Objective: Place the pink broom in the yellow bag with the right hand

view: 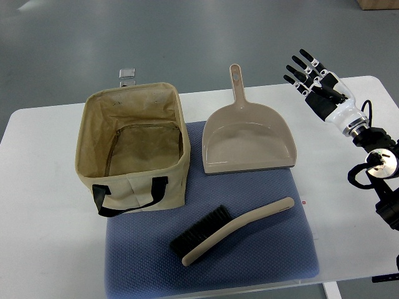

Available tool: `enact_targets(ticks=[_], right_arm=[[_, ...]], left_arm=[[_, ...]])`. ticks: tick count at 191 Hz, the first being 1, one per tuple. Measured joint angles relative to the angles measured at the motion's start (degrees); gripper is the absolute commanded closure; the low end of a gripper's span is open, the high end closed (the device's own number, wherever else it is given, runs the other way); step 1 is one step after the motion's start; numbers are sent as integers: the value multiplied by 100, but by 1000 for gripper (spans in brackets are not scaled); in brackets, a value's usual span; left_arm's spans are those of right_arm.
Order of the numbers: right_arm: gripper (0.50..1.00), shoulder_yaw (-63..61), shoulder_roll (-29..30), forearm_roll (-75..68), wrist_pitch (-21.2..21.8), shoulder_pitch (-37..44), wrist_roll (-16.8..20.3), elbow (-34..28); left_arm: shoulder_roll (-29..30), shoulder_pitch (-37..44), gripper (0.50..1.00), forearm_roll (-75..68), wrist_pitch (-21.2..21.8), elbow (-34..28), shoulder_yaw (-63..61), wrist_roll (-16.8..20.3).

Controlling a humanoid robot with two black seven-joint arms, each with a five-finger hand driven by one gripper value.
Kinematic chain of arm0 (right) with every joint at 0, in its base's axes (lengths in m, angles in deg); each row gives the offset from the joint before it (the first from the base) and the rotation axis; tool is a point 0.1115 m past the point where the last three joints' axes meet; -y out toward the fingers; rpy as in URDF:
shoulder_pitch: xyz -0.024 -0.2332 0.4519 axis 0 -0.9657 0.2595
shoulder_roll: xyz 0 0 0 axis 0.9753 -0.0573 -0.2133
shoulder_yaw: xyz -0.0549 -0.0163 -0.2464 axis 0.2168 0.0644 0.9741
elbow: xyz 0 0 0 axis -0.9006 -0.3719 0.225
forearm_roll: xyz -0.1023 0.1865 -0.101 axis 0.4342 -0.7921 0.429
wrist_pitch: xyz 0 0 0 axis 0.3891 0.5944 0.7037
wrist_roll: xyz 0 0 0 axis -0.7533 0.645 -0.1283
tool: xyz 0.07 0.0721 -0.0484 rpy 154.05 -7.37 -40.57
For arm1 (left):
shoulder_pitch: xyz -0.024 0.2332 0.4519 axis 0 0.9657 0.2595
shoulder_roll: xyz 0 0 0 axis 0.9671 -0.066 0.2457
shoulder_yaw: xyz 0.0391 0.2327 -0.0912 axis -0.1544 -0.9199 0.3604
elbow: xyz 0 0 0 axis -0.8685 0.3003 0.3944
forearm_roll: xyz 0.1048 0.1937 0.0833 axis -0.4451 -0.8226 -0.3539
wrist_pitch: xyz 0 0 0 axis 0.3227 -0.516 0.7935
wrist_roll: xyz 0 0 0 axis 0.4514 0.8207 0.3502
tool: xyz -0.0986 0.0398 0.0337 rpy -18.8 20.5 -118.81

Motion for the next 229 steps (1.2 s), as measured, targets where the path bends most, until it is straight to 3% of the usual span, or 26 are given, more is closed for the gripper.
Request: enact_targets(ticks=[54, 103, 144, 206, 229], right_arm=[[570, 356, -358, 80, 546, 134, -6, -75], [570, 1633, -1162, 100, 600, 440, -229, -448], [572, 2745, -1979, 554, 600, 702, -597, -1305], [572, 3454, -2709, 3398, 596, 802, -1319, -2896], [572, 3793, -2864, 4240, 229, 827, -1388, -3452]], left_arm=[[0, 0, 500, -1, 0, 0, 0, 3], [0, 0, 500, -2, 0, 0, 0, 3], [0, 0, 500, -2, 0, 0, 0, 3], [0, 0, 500, -2, -1, 0, 0, 3], [0, 0, 500, -2, -2, 0, 0, 3]])
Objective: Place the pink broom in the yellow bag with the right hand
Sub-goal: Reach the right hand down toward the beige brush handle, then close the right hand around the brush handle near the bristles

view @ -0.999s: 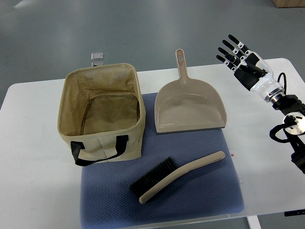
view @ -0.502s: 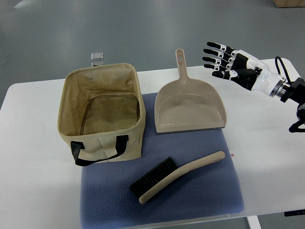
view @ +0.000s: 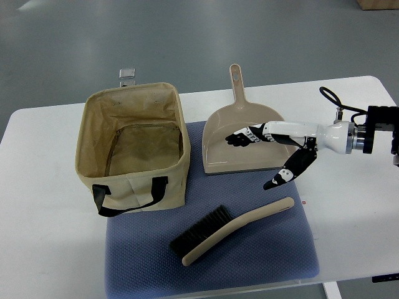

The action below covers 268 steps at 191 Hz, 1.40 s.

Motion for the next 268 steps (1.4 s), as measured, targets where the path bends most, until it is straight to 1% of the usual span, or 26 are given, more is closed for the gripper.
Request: enact_targets(ticks=[26, 42, 66, 85, 91, 96, 104, 116, 139, 153, 168, 174, 180, 187, 191, 268], right_arm=[[574, 531, -46, 1110, -764, 1, -22, -360], [574, 897, -56, 1652, -1247, 1, -33, -454], [581, 1271, -101, 2166, -1799, -1, -35, -492], [595, 1463, -156, 2523, -2174, -2, -21, -495], [605, 1521, -180, 2608, -2280, -2, -10, -495], [625, 1577, -200, 2676, -2374, -2, 3, -496], [636, 1658, -226, 2763, -2494, -3, 22, -496], [670, 1750, -263, 2877, -2616, -3, 36, -496], [699, 1913, -293, 3129, -2816, -3, 82, -496], [705, 1995, -294, 3268, -2911, -8, 166, -496], [732, 2067, -292, 3378, -2998, -12, 268, -496], [734, 2085, -285, 3403, -3026, -15, 307, -496], [744, 2098, -277, 3422, -3053, -18, 347, -496], [771, 2108, -267, 3443, -3080, -23, 395, -496], [775, 2111, -262, 3450, -3089, -27, 414, -496], [799, 2263, -168, 3572, -3127, -89, 528, -486]], left_arm=[[0, 0, 500, 0, 0, 0, 0, 0], [0, 0, 500, 0, 0, 0, 0, 0], [0, 0, 500, 0, 0, 0, 0, -2], [0, 0, 500, 0, 0, 0, 0, -2], [0, 0, 500, 0, 0, 0, 0, -2], [0, 0, 500, 0, 0, 0, 0, -2], [0, -1, 500, 0, 1, 0, 0, -2], [0, -1, 500, 0, 2, 0, 0, -2], [0, -1, 500, 0, 3, 0, 0, -2], [0, 0, 500, 0, 3, 0, 0, -2], [0, -1, 500, 0, 3, 0, 0, -2], [0, -1, 500, 0, 3, 0, 0, -2], [0, -1, 500, 0, 3, 0, 0, -2], [0, -1, 500, 0, 3, 0, 0, -2], [0, -1, 500, 0, 3, 0, 0, -2], [0, 0, 500, 0, 0, 0, 0, 0]])
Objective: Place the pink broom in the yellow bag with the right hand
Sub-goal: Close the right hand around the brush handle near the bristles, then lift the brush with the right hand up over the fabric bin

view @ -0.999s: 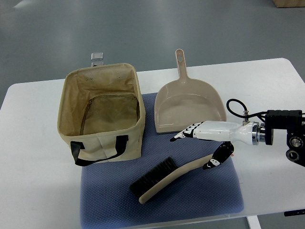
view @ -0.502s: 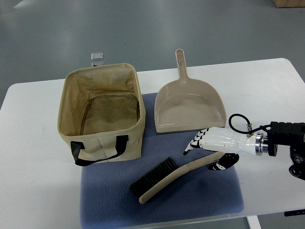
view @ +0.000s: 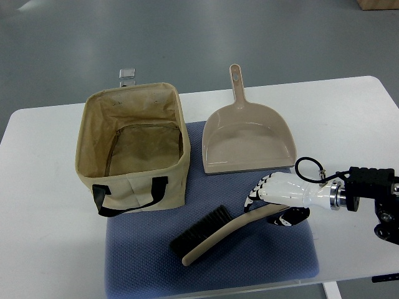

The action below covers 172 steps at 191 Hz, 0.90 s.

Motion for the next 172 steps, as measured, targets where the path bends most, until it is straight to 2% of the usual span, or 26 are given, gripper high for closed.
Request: enact_targets(ticks=[21, 37, 53, 63, 131, 172], right_arm=[[818, 44, 51, 78, -72, -2, 47, 43], [901, 53, 90, 114, -105, -7, 96, 82], [948, 55, 132, 129, -117, -10, 157, 117], [1000, 55, 146, 132, -133, -10, 180, 130], [1000, -50, 23, 72, -568, 106, 177, 164], [1000, -250, -284, -101, -872, 635, 111, 185]], left_arm=[[0, -1, 500, 0, 0, 0, 0, 0], [0, 0, 500, 0, 0, 0, 0, 0], [0, -1, 500, 0, 0, 0, 0, 0], [0, -1, 500, 0, 0, 0, 0, 0], [0, -1, 500, 0, 0, 0, 0, 0], [0, 0, 500, 0, 0, 0, 0, -2]])
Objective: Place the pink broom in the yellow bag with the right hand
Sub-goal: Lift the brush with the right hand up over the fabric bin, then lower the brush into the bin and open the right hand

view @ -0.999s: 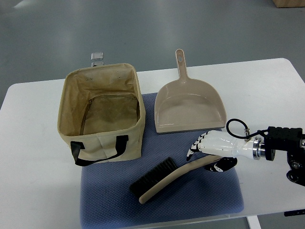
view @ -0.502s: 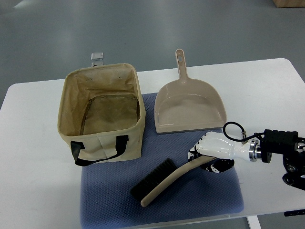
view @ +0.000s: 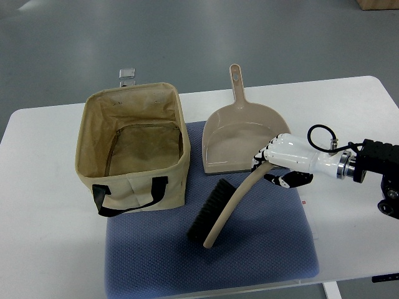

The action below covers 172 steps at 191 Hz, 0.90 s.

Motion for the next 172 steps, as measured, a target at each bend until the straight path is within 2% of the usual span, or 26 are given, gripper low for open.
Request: enact_targets(ticks=[37, 76, 113, 172], right_arm=[[1000, -237, -236, -653, -30, 868, -14, 191], [1000, -255, -216, -1168, 19, 1888, -17, 866], [1000, -246, 257, -1203, 119, 2475, 12, 1275], [1000, -179, 1139, -1113, 138, 2813, 78, 1324]], left_arm=[[0, 0, 500, 0, 0, 0, 0, 0], [0, -1, 500, 0, 3, 0, 0, 0], [0, 0, 500, 0, 3, 0, 0, 0], [0, 0, 500, 0, 2, 0, 0, 3]])
